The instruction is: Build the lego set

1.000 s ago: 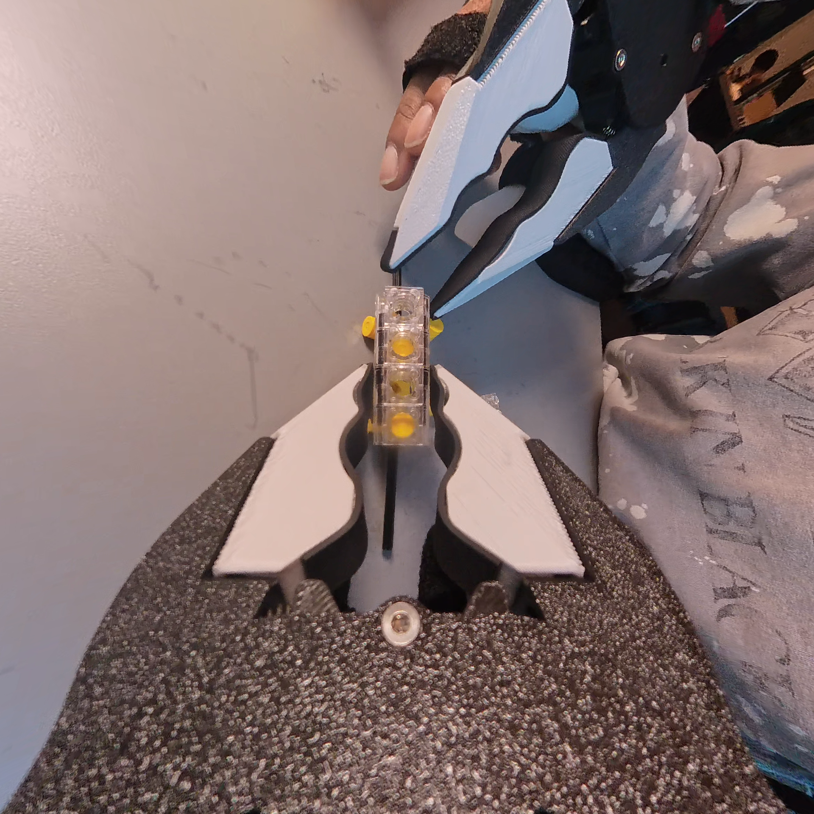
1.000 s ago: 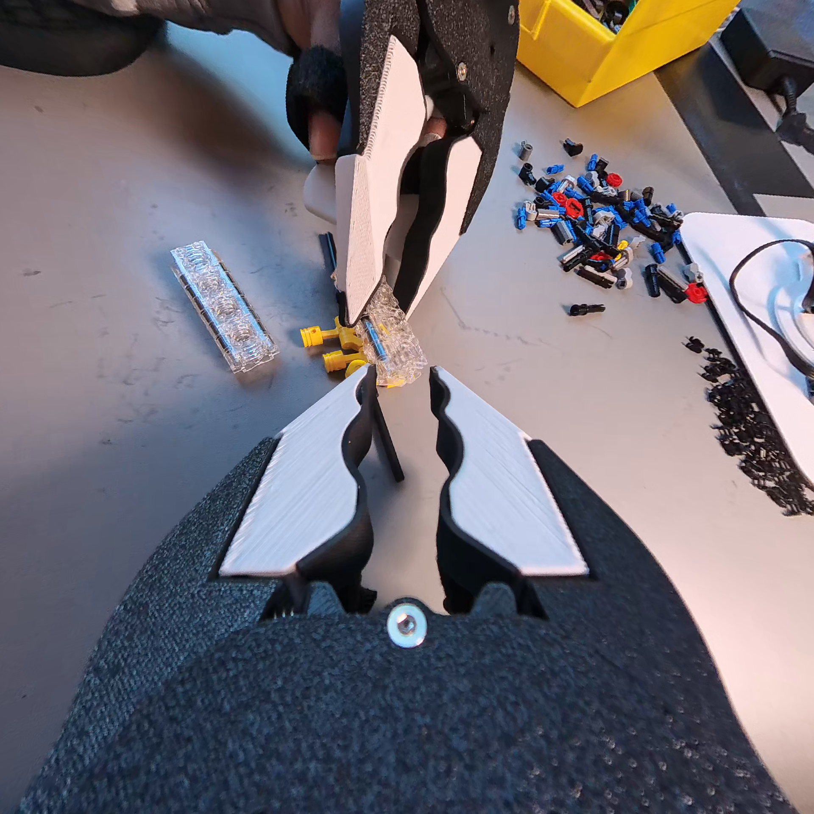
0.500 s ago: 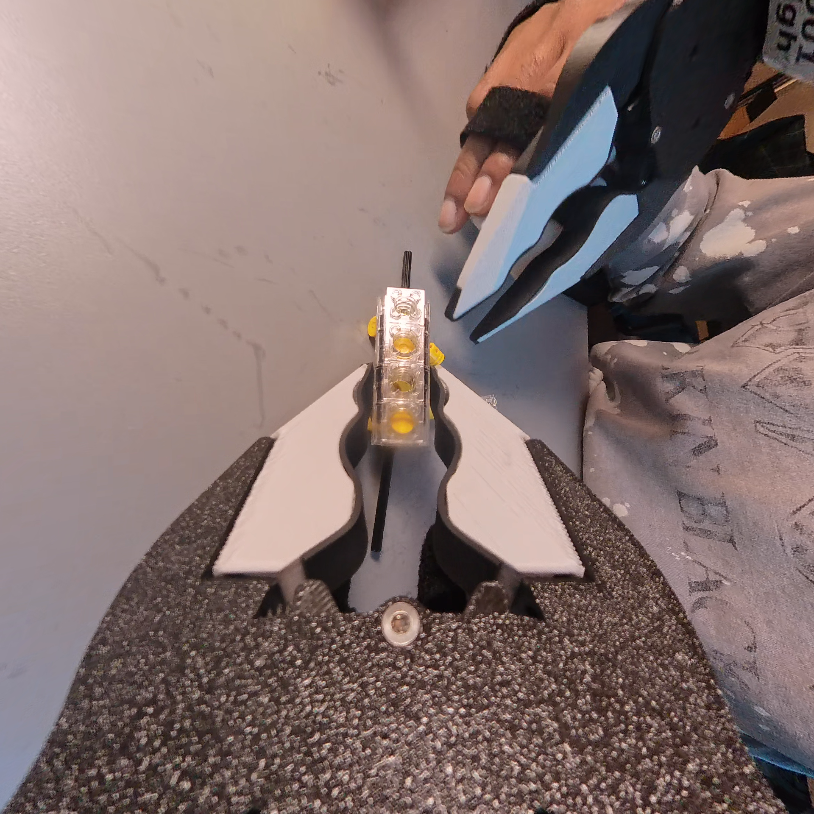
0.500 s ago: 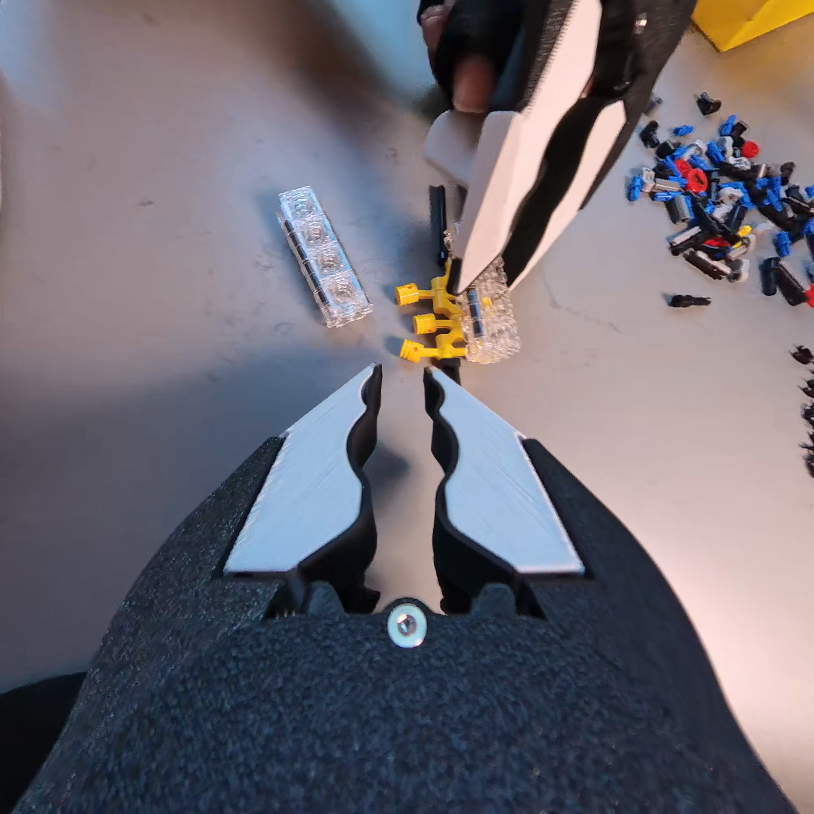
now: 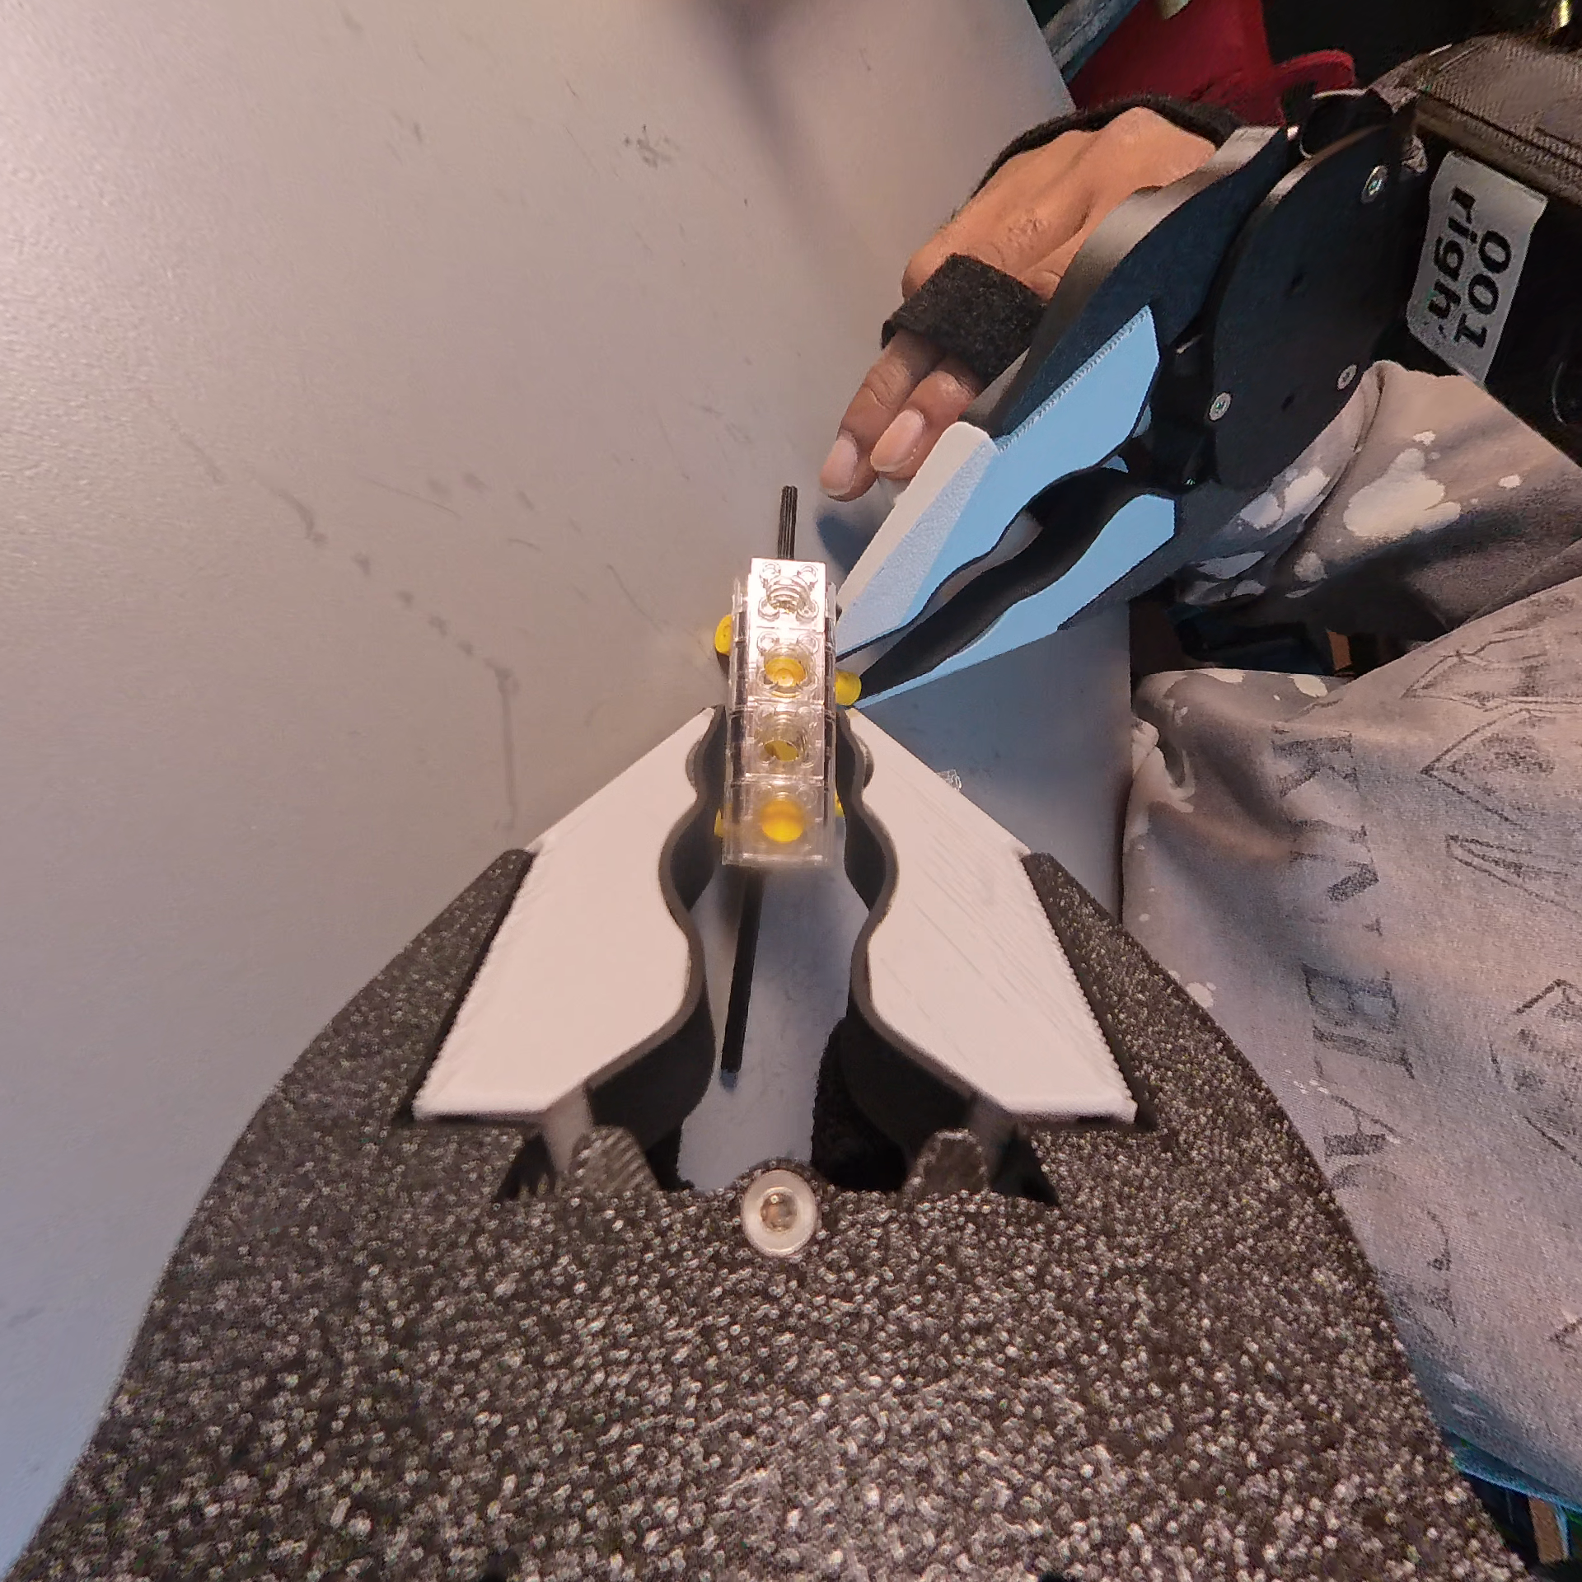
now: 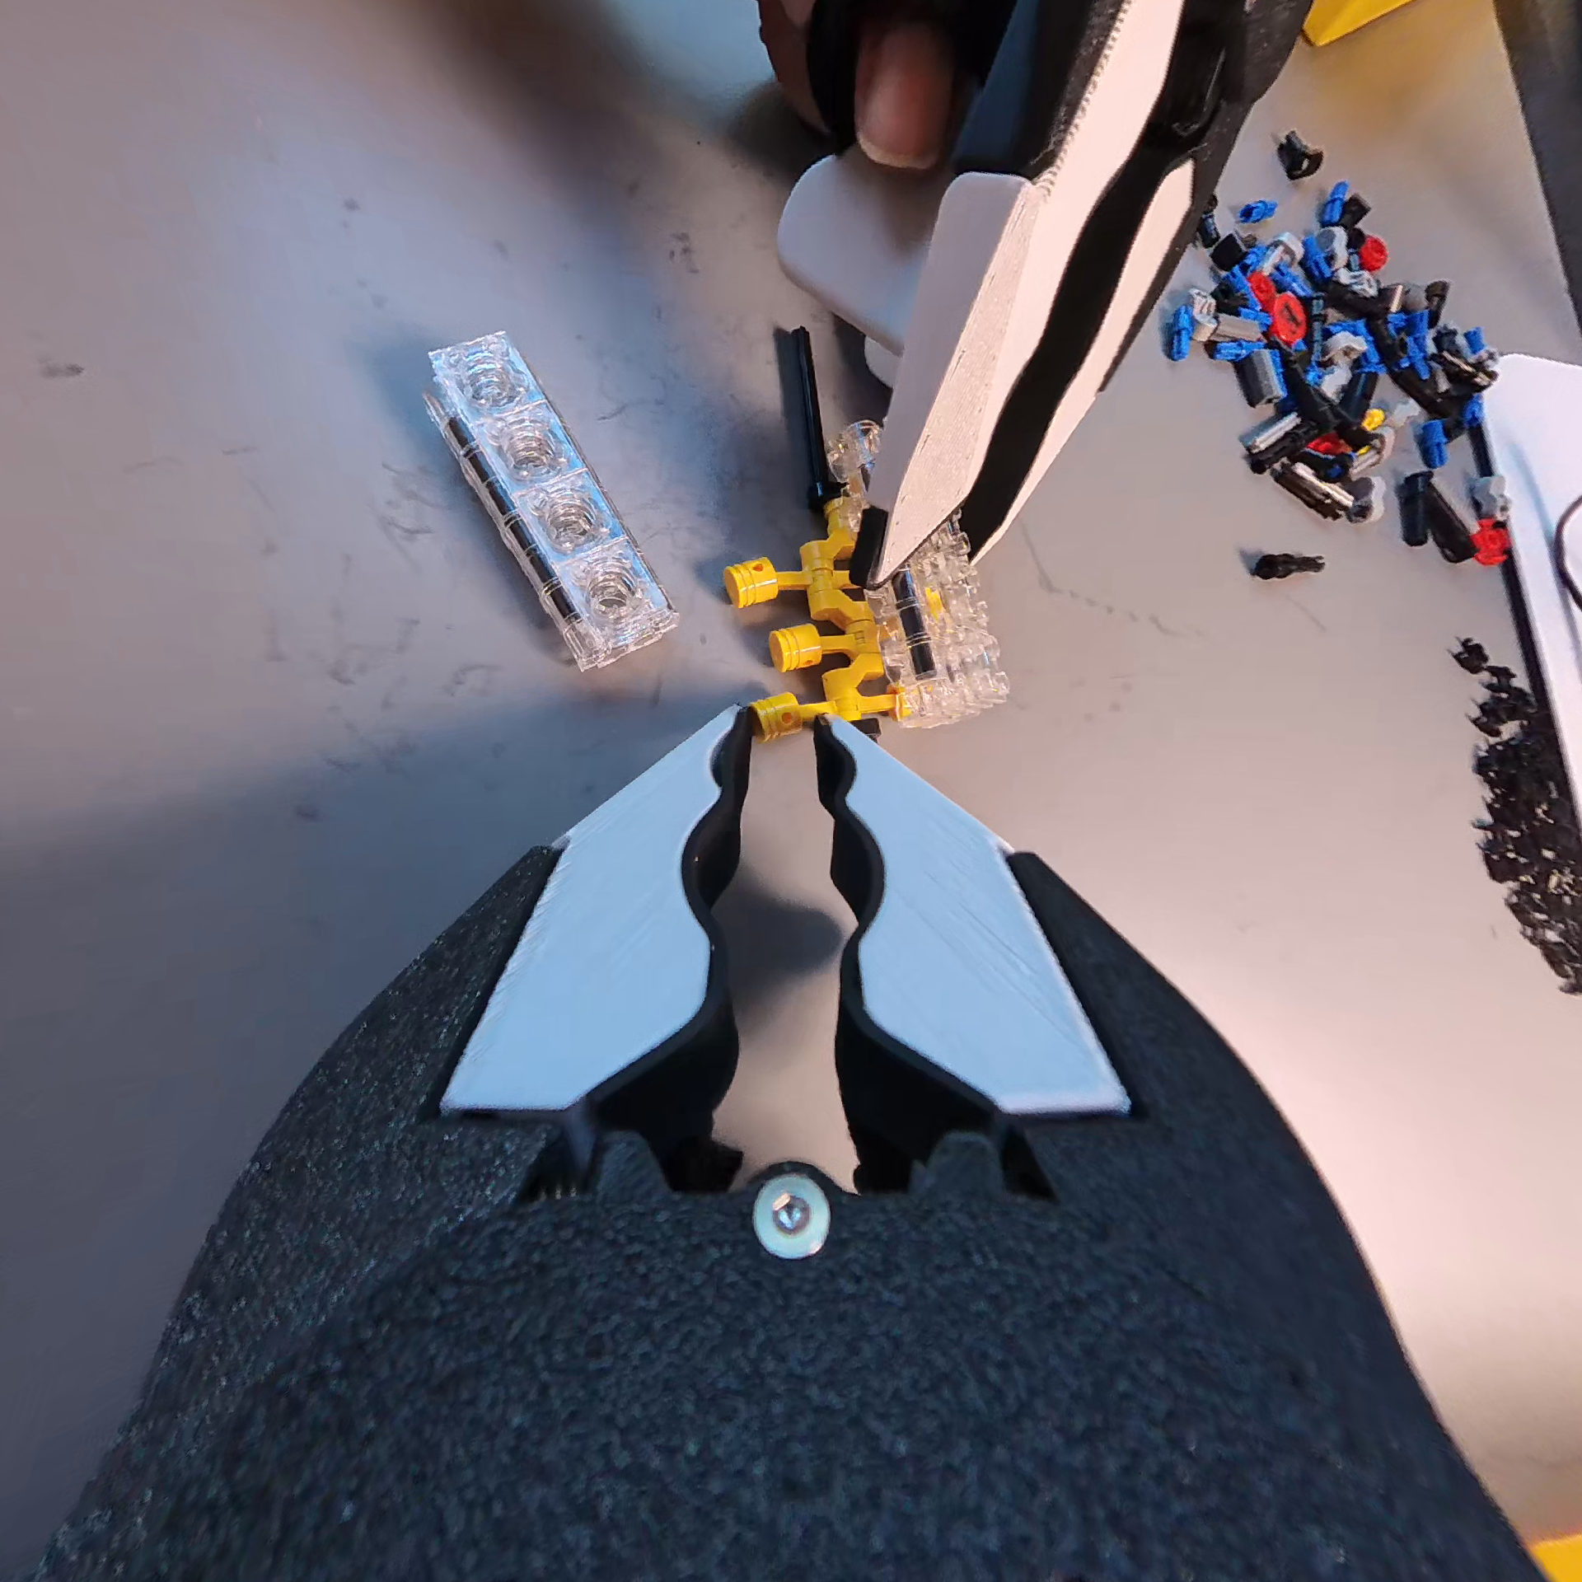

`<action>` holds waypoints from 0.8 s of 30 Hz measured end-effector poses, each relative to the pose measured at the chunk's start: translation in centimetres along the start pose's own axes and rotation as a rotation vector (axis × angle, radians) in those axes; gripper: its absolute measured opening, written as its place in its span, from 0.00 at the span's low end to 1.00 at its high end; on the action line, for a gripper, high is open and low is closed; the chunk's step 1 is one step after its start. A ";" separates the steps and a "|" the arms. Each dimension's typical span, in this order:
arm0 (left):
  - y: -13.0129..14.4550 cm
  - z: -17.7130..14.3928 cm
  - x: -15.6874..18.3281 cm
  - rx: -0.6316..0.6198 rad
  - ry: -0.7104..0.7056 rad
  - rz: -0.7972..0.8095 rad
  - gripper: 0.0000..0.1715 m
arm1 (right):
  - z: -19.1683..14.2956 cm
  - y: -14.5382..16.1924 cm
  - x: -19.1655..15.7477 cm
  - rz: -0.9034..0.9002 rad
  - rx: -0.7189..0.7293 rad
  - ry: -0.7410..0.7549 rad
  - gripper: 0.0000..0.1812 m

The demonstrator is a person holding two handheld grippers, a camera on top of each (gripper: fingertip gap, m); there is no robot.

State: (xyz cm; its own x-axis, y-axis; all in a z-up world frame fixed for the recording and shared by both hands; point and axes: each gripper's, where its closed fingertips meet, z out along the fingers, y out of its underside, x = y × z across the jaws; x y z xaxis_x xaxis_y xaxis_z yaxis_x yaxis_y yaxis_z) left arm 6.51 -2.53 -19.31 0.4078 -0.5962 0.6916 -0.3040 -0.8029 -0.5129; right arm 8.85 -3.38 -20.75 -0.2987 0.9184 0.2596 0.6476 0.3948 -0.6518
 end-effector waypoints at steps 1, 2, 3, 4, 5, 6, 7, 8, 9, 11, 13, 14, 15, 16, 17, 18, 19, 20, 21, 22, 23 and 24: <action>0.0 0.0 0.0 0.000 0.000 0.000 0.14 | 0.0 0.0 0.1 0.008 -0.002 0.020 0.07; 0.0 0.0 0.0 -0.001 0.001 -0.001 0.14 | 0.0 -0.1 0.1 0.015 0.002 0.038 0.07; 0.0 0.0 0.0 -0.001 0.002 -0.001 0.14 | 0.1 -0.2 0.1 0.021 0.006 0.054 0.07; 0.0 0.0 0.0 -0.001 0.002 -0.001 0.14 | 0.0 -0.2 0.1 0.023 0.009 0.068 0.07; 0.0 0.0 0.0 -0.001 0.002 -0.001 0.14 | -0.1 -0.2 0.1 0.027 0.018 0.080 0.06; 0.0 0.0 0.0 -0.002 0.001 0.000 0.14 | -0.2 -0.4 0.1 0.040 0.032 0.088 0.06; 0.0 0.0 0.0 -0.002 0.000 0.001 0.14 | -0.3 -0.5 0.2 0.057 0.045 0.095 0.06; 0.0 0.0 0.0 -0.002 -0.001 0.001 0.14 | -0.5 -0.6 0.4 0.071 0.054 0.101 0.06; 0.0 0.0 0.0 -0.001 -0.002 0.001 0.14 | -0.5 -0.6 0.5 0.079 0.058 0.110 0.06; 0.0 0.0 0.0 0.000 0.001 -0.003 0.14 | -0.7 -0.6 1.0 0.081 0.064 0.146 0.06; 0.0 -0.1 0.0 0.001 0.002 -0.007 0.14 | -0.9 -0.9 1.3 0.091 0.086 0.162 0.06; 0.0 -0.1 -0.1 0.002 0.001 -0.009 0.14 | -1.0 -1.1 1.5 0.095 0.101 0.178 0.05; 0.0 -0.1 -0.1 0.003 0.002 -0.012 0.14 | -1.2 -1.3 1.8 0.097 0.115 0.194 0.04; 0.0 -0.1 -0.1 0.003 0.003 -0.013 0.14 | -1.3 -1.4 2.1 0.100 0.121 0.212 0.03; 0.0 -0.1 -0.1 0.003 0.004 -0.015 0.14 | -1.4 -1.4 2.5 0.098 0.124 0.232 0.01; 0.0 -0.1 -0.1 0.005 0.005 -0.017 0.14 | -1.4 -1.3 2.6 0.093 0.124 0.241 0.00; -0.1 -0.1 -0.1 0.006 0.005 -0.022 0.14 | -1.3 -1.3 2.6 0.093 0.127 0.244 0.00; -0.1 -0.1 -0.1 0.009 0.007 -0.029 0.14 | -1.3 -1.4 2.7 0.090 0.128 0.253 0.00; -0.1 -0.1 -0.2 0.013 0.008 -0.038 0.14 | -1.3 -1.4 2.9 0.080 0.126 0.269 0.00; -0.2 -0.1 -0.2 0.017 0.008 -0.047 0.14 | -1.3 -1.4 2.9 0.070 0.125 0.283 0.00; -0.2 -0.2 -0.3 0.021 0.008 -0.056 0.14 | -1.2 -1.5 3.0 0.061 0.123 0.296 0.00; -0.3 -0.2 -0.4 0.026 0.008 -0.067 0.14 | -1.2 -1.5 3.2 0.058 0.121 0.312 0.00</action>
State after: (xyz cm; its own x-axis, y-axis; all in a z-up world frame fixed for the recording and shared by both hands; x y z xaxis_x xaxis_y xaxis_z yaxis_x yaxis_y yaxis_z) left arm 6.26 -2.07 -19.29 0.4196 -0.5413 0.7286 -0.2537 -0.8407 -0.4785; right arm 7.74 -1.05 -18.08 -0.0226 0.9103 0.4134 0.5633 0.3532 -0.7470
